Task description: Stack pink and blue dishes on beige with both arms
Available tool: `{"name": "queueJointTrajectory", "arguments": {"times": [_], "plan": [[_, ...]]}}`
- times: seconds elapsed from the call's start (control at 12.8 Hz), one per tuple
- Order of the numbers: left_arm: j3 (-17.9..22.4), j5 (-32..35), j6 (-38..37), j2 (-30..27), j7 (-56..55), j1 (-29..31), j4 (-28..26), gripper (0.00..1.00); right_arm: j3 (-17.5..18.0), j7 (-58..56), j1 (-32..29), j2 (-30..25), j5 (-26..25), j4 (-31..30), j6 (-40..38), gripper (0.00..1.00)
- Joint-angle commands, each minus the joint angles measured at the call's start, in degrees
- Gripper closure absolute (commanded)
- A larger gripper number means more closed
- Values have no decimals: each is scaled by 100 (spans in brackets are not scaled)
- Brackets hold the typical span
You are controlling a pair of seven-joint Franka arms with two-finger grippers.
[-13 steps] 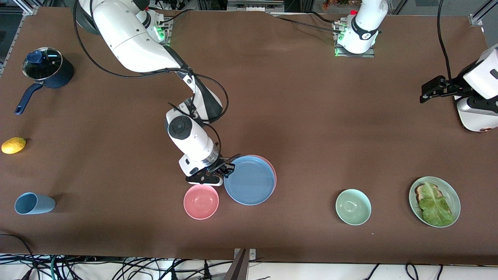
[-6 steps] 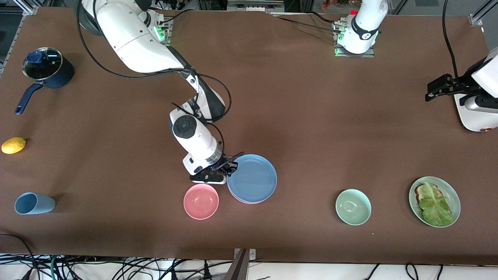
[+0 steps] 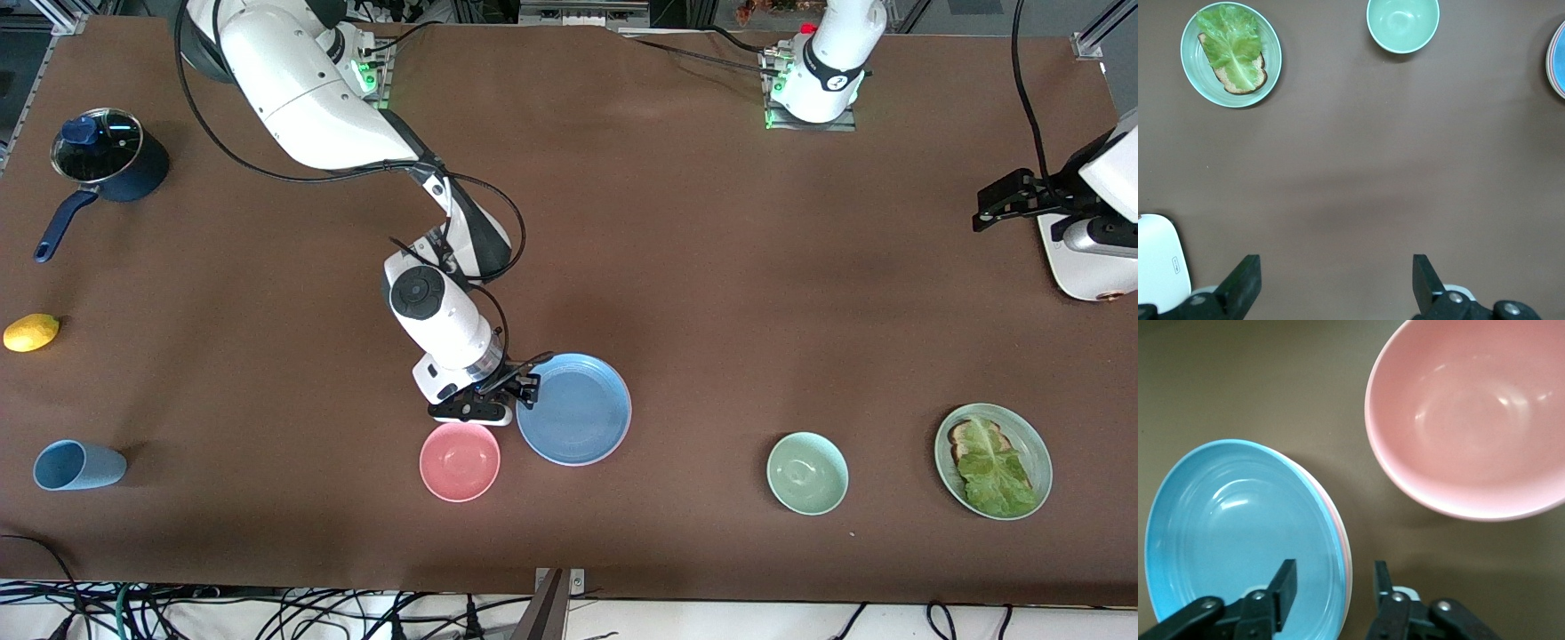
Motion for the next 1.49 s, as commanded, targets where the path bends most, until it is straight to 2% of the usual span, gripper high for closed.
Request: {"name": "queueJointTrajectory", "arguments": {"times": [0.0, 0.31, 0.47, 0.63, 0.7, 0.94, 1.02, 1.25, 1.41], "plan": [[0, 65, -58, 16, 64, 2, 94, 0, -224, 70, 19, -208, -150, 102, -620, 25], [0, 65, -58, 25, 46, 2, 94, 0, -585, -175, -85, -902, -133, 110, -2140, 21], [0, 65, -49, 25, 55, 11, 103, 0, -612, -727, -287, -1359, -89, 67, -2878, 21], [0, 74, -49, 34, 46, 11, 103, 0, -621, -1080, -551, -1746, -80, 31, -3634, 11], [0, 91, -49, 34, 46, 2, 103, 0, -621, -1264, -656, -1956, -72, 5, -3916, 1], [0, 91, -49, 34, 46, 2, 103, 0, -708, -1652, -798, -2633, 42, -179, -4725, 0], [0, 91, -49, 34, 46, 11, 103, 0, -761, -1844, -815, -2888, 60, -328, -4910, 0], [0, 100, -49, 34, 46, 2, 103, 0, -893, -2118, -973, -4143, 403, -1503, -4903, 0], [0, 100, -49, 34, 46, 2, 103, 0, -893, -2608, -1297, -4498, 412, -1595, -5113, 0]]}}
